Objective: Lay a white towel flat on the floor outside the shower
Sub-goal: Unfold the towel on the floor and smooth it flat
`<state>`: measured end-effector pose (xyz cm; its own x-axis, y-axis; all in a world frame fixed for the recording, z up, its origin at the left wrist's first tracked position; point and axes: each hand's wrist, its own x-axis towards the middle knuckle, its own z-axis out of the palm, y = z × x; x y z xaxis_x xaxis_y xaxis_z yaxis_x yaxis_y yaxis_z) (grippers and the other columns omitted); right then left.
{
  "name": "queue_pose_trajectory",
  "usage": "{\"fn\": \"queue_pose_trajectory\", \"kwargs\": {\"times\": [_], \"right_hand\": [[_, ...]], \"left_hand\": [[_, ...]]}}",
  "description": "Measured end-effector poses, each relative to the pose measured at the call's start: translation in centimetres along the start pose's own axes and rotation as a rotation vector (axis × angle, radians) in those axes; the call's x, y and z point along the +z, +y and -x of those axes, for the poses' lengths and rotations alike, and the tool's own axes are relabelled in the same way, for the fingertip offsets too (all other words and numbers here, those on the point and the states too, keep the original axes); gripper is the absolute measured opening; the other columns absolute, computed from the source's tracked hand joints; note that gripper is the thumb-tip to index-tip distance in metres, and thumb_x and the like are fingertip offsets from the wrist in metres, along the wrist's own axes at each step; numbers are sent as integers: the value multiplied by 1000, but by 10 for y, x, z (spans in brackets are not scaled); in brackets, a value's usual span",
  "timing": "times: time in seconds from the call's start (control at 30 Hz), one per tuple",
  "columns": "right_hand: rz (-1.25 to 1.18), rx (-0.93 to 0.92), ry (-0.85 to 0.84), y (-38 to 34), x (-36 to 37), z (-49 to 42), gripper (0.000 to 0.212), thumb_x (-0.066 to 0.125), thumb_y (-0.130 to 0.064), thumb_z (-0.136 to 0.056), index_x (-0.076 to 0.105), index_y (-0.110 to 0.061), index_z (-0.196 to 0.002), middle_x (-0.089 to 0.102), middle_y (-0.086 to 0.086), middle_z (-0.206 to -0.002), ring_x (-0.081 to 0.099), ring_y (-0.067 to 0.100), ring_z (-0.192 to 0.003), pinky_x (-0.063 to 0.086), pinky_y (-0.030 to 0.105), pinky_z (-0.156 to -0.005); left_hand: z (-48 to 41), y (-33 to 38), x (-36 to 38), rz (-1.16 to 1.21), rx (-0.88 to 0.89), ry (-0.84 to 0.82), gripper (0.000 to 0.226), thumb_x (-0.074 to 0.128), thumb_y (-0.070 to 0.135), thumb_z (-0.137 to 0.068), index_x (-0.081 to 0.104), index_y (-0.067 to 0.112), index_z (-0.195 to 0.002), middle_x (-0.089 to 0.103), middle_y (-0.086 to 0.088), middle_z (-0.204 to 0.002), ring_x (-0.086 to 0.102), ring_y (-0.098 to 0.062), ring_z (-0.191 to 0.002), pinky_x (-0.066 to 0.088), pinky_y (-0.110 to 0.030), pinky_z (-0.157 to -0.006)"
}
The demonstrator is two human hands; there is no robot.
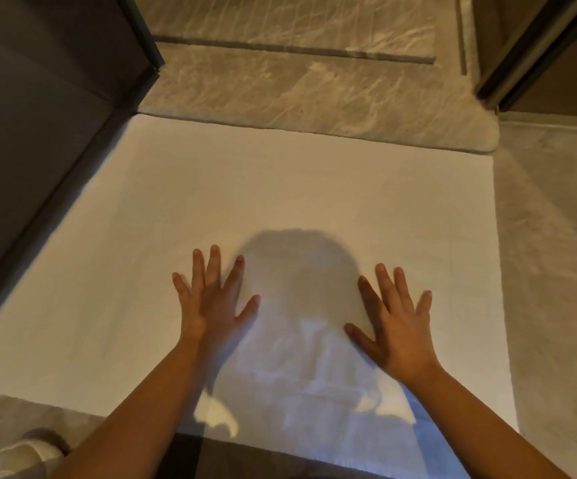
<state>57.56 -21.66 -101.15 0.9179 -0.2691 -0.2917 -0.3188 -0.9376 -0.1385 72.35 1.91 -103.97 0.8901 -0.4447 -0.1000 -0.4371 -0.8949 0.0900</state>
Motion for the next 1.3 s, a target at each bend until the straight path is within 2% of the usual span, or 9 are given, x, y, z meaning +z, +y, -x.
{"fn": "queue_pose_trajectory", "kwargs": {"times": [0.1,0.2,0.43,0.6,0.83,0.93,1.07,1.2,1.3], "right_hand": [[-8,-51,75,-7,-5,-18,67,58,-51,-81,45,-9,-132,39,22,-143,33,48,-130,34,73,-87],[8,-110,130,-21,-12,-41,69,68,-47,-73,49,-10,-129,45,20,-140,39,47,-127,34,75,-84],[-17,-64,50,6,1,-59,67,33,-61,-87,14,-30,-144,6,1,-157,1,33,-143,14,69,-102],[-70,136,63,37,4,-38,80,-3,-73,-75,0,-34,-144,-17,-5,-152,-11,25,-143,7,62,-109],[-141,116,48,9,5,-2,66,40,-53,-89,28,-16,-142,19,15,-153,12,38,-141,19,65,-105],[-95,91,-7,7,10,11,73,6,-61,-88,23,-16,-143,16,14,-154,9,37,-142,17,61,-108],[-166,97,5,10,5,13,66,19,-51,-90,27,-11,-142,19,16,-153,11,38,-141,15,58,-110],[-218,102,127,5,-6,17,55,66,-24,-82,47,-2,-129,42,25,-140,36,46,-129,26,60,-102],[-195,90,230,-7,-26,25,55,71,-21,-77,52,-3,-125,49,24,-134,45,46,-123,35,64,-95]], "left_hand": [[-21,18,-5,-2,71,3,63,31,57,-80,27,31,-137,17,-8,-154,-3,-30,-141,3,-63,-105],[-40,32,-5,13,115,-78,63,26,60,-84,14,36,-140,7,-3,-156,-10,-27,-141,3,-67,-104],[-42,33,3,-13,113,-173,74,12,74,-75,-13,43,-138,-18,1,-154,-24,-27,-138,6,-72,-100],[-41,35,0,-41,134,-230,81,9,80,-69,-21,45,-135,-27,-4,-151,-27,-36,-135,8,-72,-99],[-11,60,9,-12,286,-172,67,18,62,-86,-2,33,-144,-19,0,-150,-22,-26,-137,5,-66,-105],[-10,62,8,4,267,-191,65,19,58,-87,-5,34,-143,-23,2,-149,-27,-22,-135,0,-63,-107],[-1,66,-2,63,257,-162,63,30,49,-90,17,20,-144,5,-12,-155,-10,-29,-141,1,-57,-110],[13,80,-7,113,245,-29,54,63,26,-76,51,3,-123,46,-24,-136,39,-43,-127,32,-64,-97],[16,91,-26,147,259,41,45,59,22,-76,57,0,-115,58,-25,-122,54,-42,-113,44,-58,-91]]}}
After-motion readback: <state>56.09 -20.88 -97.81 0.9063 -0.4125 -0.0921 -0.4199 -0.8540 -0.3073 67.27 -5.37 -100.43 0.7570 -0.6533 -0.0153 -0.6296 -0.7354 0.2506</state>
